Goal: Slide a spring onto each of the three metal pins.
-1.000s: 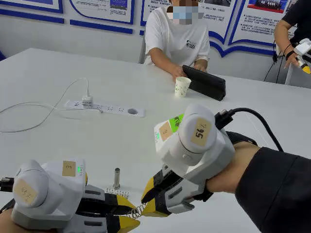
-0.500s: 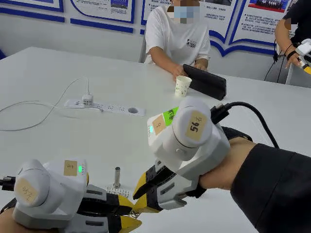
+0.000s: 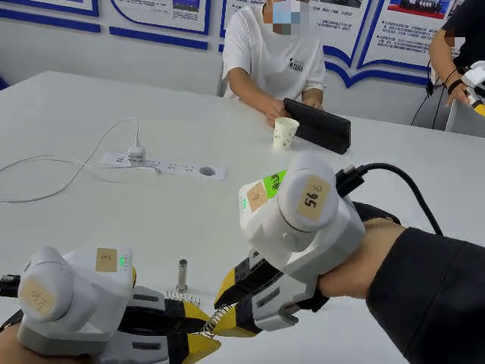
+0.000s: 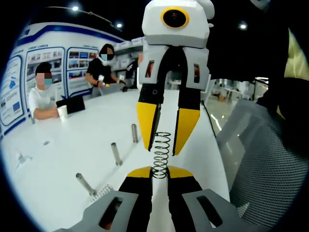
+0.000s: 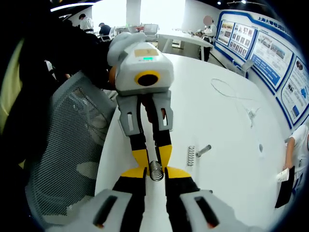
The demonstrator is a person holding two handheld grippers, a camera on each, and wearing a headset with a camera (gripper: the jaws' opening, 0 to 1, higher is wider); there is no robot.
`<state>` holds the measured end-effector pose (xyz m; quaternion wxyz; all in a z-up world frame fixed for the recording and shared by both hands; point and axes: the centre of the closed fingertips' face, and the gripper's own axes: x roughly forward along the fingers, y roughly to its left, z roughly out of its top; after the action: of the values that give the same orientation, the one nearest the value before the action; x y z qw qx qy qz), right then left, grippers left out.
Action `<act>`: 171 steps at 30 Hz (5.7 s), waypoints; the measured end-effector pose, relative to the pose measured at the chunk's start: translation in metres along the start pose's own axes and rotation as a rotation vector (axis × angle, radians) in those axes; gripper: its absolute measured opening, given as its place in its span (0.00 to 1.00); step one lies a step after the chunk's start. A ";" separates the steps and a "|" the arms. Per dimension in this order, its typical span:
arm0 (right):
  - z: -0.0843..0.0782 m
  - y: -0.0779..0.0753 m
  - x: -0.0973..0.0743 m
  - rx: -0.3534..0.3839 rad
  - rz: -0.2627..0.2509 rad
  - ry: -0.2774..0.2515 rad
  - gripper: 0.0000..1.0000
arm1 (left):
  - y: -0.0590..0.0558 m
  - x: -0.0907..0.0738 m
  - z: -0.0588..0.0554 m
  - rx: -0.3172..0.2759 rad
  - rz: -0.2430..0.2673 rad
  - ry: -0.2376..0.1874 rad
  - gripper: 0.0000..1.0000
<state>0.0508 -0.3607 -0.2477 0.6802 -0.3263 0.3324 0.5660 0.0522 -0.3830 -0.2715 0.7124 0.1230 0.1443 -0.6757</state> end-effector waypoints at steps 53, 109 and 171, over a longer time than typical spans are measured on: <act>-0.032 -0.034 -0.021 0.065 -0.064 0.062 0.12 | 0.023 -0.030 -0.007 -0.054 0.108 -0.013 0.29; -0.076 -0.108 0.010 0.207 -0.105 0.189 0.12 | 0.029 -0.039 -0.022 -0.112 0.150 -0.007 0.30; -0.066 -0.102 0.037 0.183 -0.126 0.180 0.22 | 0.031 -0.042 -0.026 -0.125 0.167 -0.009 0.30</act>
<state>0.1511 -0.4088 -0.3085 0.7089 -0.3326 0.4210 0.4578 0.0803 -0.3330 -0.2807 0.7731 0.0866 0.1722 -0.6043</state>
